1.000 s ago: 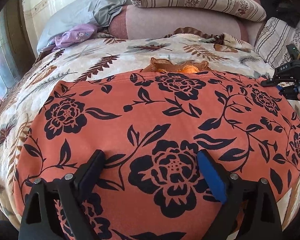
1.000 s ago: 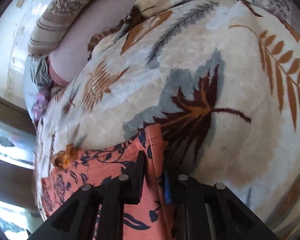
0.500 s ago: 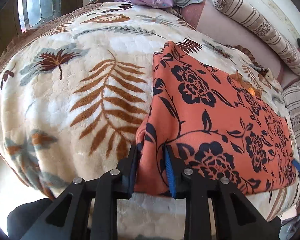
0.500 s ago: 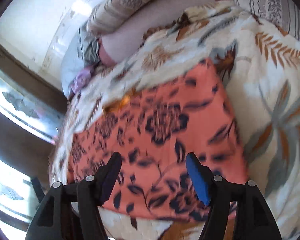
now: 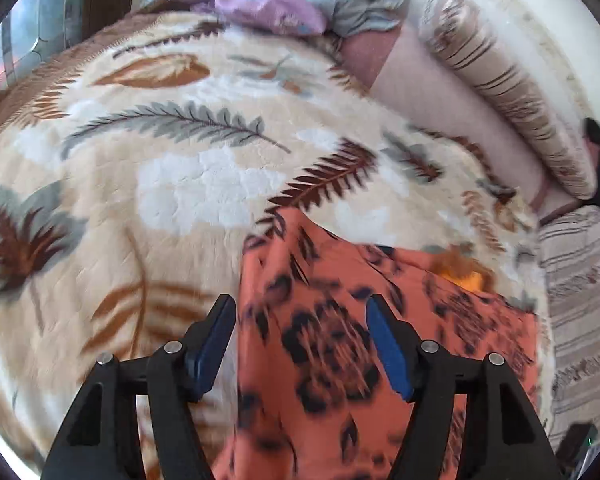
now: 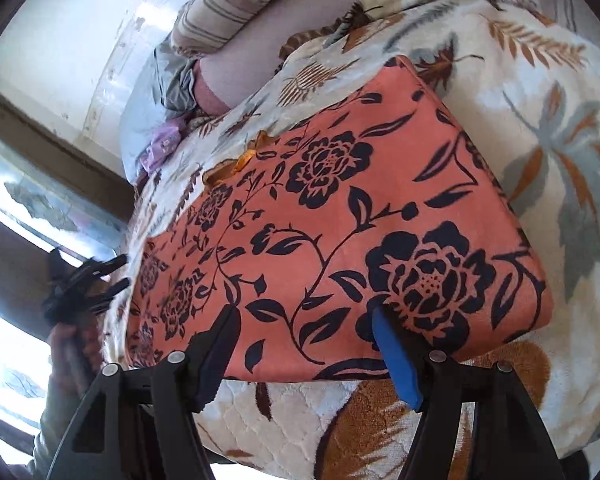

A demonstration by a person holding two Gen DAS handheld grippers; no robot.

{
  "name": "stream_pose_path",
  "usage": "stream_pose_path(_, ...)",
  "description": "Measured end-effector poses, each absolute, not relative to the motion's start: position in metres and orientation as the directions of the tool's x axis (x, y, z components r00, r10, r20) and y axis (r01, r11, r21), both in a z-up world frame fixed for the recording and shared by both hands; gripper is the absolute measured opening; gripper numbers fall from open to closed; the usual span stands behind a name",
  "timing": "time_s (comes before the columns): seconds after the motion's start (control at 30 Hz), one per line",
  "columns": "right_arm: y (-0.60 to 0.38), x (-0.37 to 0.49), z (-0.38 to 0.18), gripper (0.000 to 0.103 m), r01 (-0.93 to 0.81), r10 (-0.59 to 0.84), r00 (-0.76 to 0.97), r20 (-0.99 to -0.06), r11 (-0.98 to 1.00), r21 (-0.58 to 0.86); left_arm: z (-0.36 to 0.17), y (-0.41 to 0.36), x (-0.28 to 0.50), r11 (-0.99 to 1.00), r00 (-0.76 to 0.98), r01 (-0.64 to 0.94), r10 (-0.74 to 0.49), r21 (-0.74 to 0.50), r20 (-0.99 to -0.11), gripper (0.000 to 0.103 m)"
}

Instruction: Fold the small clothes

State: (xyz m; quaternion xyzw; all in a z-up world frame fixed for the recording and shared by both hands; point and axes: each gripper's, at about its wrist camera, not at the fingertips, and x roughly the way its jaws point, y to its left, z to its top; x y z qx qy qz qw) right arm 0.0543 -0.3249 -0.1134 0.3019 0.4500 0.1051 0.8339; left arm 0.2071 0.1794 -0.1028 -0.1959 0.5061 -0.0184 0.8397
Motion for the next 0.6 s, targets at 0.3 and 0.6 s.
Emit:
stream_pose_path(0.3,-0.332,0.050,-0.118,0.072,0.099,0.470,0.590,-0.657,0.765,0.636,-0.128,0.209,0.223,0.870,0.492,-0.314,-0.193,-0.380,-0.849,0.026)
stream_pose_path(0.6,-0.363,-0.004,-0.113,0.081,0.196,0.467,0.677,-0.568,0.630,0.752,-0.059,0.166,0.129,0.940,0.659,-0.193,-0.090,-0.283,-0.747,0.068)
